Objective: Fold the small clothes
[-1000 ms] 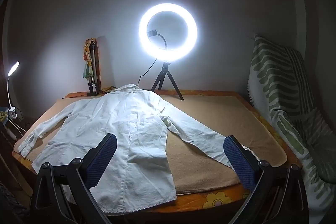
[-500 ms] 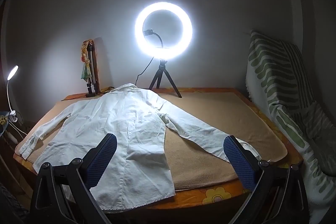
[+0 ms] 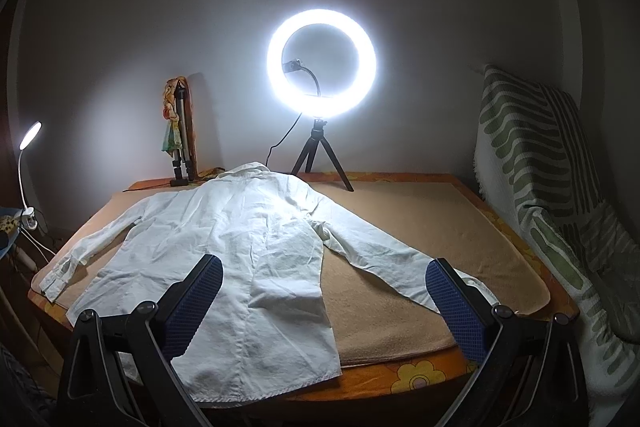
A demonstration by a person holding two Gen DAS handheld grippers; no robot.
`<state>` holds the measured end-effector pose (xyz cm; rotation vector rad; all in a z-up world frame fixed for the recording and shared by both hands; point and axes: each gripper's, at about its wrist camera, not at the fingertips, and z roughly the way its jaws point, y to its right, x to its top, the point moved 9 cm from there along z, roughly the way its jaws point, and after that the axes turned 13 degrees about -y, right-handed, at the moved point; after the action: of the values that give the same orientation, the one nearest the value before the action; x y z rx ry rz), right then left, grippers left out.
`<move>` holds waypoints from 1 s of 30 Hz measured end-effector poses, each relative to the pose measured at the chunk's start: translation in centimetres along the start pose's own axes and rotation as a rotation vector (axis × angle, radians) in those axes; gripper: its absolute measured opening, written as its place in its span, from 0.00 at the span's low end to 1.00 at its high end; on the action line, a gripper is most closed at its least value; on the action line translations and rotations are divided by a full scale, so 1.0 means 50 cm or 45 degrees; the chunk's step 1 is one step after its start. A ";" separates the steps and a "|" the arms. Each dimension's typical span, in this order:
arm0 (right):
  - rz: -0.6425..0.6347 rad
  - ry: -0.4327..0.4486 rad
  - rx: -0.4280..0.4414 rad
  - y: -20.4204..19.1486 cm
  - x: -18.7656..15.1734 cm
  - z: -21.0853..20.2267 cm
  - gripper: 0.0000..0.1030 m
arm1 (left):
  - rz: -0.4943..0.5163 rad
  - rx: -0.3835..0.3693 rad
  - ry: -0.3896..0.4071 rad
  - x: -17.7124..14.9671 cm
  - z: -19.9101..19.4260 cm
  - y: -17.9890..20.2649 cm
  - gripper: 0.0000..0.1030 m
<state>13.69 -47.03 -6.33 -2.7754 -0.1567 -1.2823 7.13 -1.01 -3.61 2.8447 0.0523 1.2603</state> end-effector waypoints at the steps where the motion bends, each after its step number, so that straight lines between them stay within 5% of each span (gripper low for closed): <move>1: 0.000 0.001 -0.001 0.000 -0.002 0.000 1.00 | 0.000 -0.001 0.000 0.000 0.000 -0.001 0.99; 30: -0.009 -0.001 0.015 -0.010 -0.001 0.003 1.00 | -0.004 -0.002 0.000 -0.001 0.004 -0.002 1.00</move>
<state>13.70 -46.53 -6.46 -2.7677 -0.1734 -1.2777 7.24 -0.93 -3.76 2.8422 0.0559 1.2598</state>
